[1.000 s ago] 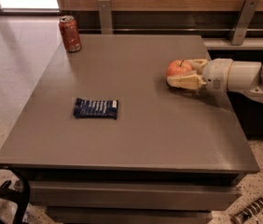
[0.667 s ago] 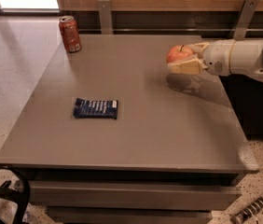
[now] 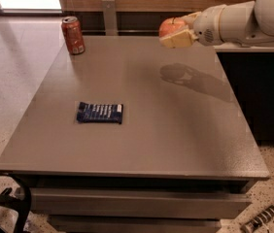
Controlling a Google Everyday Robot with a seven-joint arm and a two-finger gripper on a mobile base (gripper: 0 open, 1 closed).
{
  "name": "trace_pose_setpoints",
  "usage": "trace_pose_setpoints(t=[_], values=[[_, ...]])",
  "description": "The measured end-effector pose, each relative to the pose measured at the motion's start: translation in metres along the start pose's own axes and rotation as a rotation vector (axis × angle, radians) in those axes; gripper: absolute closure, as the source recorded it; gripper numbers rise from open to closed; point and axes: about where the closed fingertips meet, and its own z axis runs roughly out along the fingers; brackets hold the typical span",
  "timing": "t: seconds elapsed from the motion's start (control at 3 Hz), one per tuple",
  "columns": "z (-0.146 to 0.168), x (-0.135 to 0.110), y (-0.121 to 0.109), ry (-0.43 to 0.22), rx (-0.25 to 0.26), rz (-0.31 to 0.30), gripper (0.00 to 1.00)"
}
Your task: Move apple near coke can
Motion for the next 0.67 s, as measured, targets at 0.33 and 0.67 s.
trace_pose_setpoints(t=[0.33, 0.67], values=[[0.036, -0.017, -0.005, -0.001, 0.002, -0.002, 1.0], [0.077, -0.037, -0.002, -0.026, -0.037, -0.006, 1.0]])
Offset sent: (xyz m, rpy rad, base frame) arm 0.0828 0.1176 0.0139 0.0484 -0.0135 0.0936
